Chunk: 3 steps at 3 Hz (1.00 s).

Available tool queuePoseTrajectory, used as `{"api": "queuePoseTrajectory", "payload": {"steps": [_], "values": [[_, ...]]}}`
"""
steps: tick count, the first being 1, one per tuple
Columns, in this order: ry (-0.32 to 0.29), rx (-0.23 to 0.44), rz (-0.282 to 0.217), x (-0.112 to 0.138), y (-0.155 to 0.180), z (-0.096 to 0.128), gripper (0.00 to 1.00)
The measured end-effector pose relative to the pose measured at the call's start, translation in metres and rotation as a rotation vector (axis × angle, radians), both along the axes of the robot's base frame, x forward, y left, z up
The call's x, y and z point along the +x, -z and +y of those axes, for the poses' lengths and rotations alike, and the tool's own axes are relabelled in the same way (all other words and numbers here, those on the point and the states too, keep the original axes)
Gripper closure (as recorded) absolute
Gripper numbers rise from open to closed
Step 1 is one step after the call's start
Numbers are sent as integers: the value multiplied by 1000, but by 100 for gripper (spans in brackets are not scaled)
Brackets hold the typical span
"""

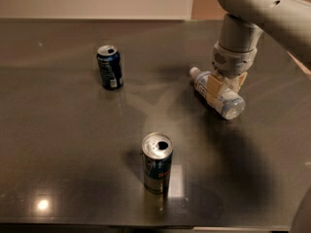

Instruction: Move blue plastic bottle near redbull can

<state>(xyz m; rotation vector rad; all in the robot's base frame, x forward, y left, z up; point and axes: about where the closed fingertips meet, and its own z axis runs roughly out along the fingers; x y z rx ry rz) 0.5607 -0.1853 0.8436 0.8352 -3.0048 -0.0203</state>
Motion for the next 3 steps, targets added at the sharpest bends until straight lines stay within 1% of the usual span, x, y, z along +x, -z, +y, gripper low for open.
{"api": "queuePoseTrajectory", "payload": {"steps": [1,2,3], "values": [[-26,-16,-15,-14,-5,3,84],[-93,-16,-33,-41,-14,11,100],[-181,7,-47,-68,-24,28,100]]}}
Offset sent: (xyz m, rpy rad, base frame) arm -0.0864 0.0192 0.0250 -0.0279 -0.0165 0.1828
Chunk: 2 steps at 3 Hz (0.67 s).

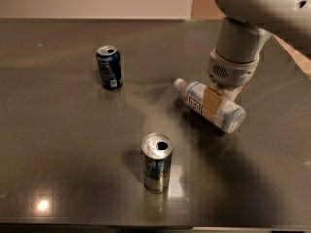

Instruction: Move blue plastic bottle near redbull can

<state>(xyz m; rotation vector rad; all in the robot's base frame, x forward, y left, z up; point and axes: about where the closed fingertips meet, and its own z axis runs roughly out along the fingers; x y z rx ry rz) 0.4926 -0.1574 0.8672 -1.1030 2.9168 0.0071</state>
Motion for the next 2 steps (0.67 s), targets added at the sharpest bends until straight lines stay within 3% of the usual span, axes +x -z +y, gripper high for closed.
{"api": "queuePoseTrajectory", "payload": {"steps": [2], "values": [[-170,53,-3,-43,-10,38,100]]}}
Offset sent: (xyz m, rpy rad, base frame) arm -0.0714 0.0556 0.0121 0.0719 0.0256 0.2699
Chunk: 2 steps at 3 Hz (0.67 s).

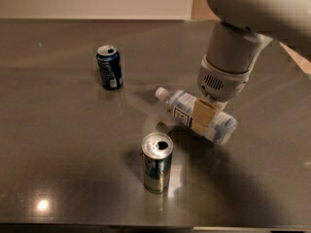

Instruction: Move blue plastic bottle near redbull can

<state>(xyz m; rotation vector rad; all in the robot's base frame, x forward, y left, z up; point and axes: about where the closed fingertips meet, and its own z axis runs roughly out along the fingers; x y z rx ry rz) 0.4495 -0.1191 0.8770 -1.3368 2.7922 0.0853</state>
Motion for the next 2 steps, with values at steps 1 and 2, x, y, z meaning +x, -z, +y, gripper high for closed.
{"api": "queuePoseTrajectory", "payload": {"steps": [1,2], "values": [[-89,13,19,-19,4,14,100],[-171,15,37,-41,11,25,100]]}}
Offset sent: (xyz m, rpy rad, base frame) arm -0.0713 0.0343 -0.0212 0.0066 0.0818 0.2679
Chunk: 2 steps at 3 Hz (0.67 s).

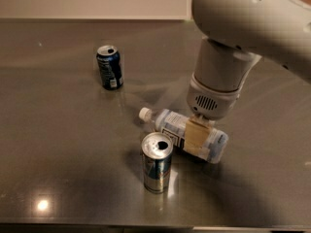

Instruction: Move blue plastic bottle near redbull can

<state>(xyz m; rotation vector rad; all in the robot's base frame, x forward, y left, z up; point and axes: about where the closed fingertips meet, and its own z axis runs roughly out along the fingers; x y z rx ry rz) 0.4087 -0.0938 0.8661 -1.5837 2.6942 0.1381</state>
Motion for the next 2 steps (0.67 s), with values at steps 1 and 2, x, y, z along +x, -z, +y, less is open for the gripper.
{"api": "queuePoseTrajectory", "payload": {"steps": [1,2], "values": [[-60,1,12,-19,8,9,100],[-90,-5,22,-34,15,14,84]]}}
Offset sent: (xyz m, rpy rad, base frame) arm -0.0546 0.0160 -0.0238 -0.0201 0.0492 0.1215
